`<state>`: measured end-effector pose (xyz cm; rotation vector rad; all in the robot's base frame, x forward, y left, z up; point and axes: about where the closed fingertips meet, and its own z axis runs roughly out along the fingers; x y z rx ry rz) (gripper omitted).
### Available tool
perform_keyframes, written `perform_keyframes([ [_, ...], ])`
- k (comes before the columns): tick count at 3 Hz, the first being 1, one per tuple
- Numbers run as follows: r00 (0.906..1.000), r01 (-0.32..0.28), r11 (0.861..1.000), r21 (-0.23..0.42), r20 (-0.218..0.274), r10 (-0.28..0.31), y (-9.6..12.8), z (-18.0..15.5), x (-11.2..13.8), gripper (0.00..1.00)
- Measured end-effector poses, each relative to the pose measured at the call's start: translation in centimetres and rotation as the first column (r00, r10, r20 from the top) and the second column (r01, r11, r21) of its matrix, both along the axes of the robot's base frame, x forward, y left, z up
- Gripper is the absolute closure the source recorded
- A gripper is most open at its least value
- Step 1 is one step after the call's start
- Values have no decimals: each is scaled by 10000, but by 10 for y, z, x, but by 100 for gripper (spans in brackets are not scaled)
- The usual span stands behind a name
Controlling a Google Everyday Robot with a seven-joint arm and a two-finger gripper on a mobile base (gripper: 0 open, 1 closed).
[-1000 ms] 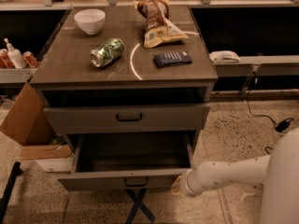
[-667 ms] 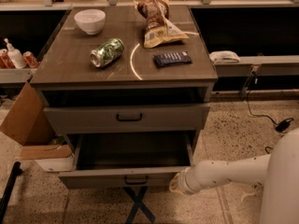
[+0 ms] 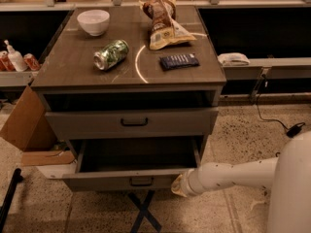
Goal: Close middle drawer
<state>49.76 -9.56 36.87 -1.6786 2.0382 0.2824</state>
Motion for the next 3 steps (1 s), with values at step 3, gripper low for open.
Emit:
perform_keyframes([
  [3,9983,85,9997,234,570,-99,13,-1,43,100],
])
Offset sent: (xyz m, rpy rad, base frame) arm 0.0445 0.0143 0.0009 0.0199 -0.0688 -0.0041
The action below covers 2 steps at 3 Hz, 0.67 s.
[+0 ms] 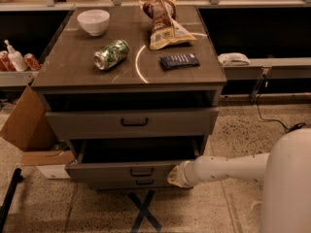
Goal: Close middle drawer
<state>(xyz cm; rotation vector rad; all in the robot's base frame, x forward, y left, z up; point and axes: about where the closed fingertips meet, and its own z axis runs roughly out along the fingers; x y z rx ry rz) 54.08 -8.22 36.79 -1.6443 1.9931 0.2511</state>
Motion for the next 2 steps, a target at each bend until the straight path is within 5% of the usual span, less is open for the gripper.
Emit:
perform_keyframes([
  [2,9998,207,9998,46,54,-207,-5,-2,27,100],
])
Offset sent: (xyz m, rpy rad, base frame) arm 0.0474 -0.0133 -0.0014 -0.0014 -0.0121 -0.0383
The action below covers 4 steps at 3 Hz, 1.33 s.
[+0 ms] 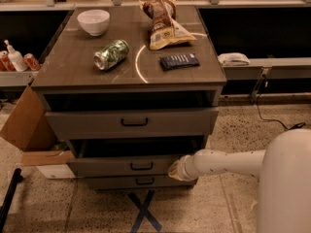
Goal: Close middle drawer
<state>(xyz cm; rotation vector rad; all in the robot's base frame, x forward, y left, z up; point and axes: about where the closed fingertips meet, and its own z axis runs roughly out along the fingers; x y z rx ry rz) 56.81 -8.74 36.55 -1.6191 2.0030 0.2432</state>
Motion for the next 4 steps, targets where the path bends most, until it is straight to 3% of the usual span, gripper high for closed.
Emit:
perform_keyframes([
  [4,9984,535,9986,-9,178,-535,-27,7,34,100],
])
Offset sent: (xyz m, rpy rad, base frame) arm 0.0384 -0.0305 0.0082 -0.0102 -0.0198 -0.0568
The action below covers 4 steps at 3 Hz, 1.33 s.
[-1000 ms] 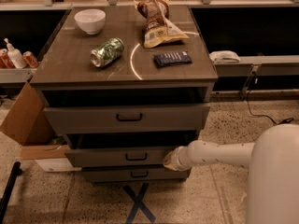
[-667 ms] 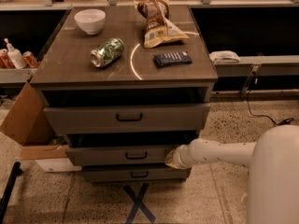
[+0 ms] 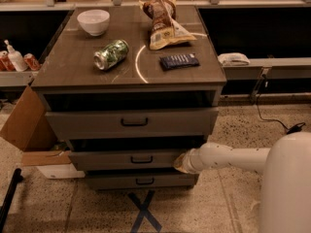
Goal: Close middle drawer
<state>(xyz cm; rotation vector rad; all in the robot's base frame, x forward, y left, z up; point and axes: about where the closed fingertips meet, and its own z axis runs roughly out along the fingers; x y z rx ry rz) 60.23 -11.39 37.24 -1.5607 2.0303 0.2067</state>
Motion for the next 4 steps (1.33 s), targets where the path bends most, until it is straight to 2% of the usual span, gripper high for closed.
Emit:
perform_keyframes([
  [2,9996,271,9996,-15,-84,-271,-8,-2,16,100],
  [3,9995,281,9996,44,-126,-280,-11,-4,14,100],
  [4,9998,-135,9998,126,-109,136,-10,1,-5,100],
])
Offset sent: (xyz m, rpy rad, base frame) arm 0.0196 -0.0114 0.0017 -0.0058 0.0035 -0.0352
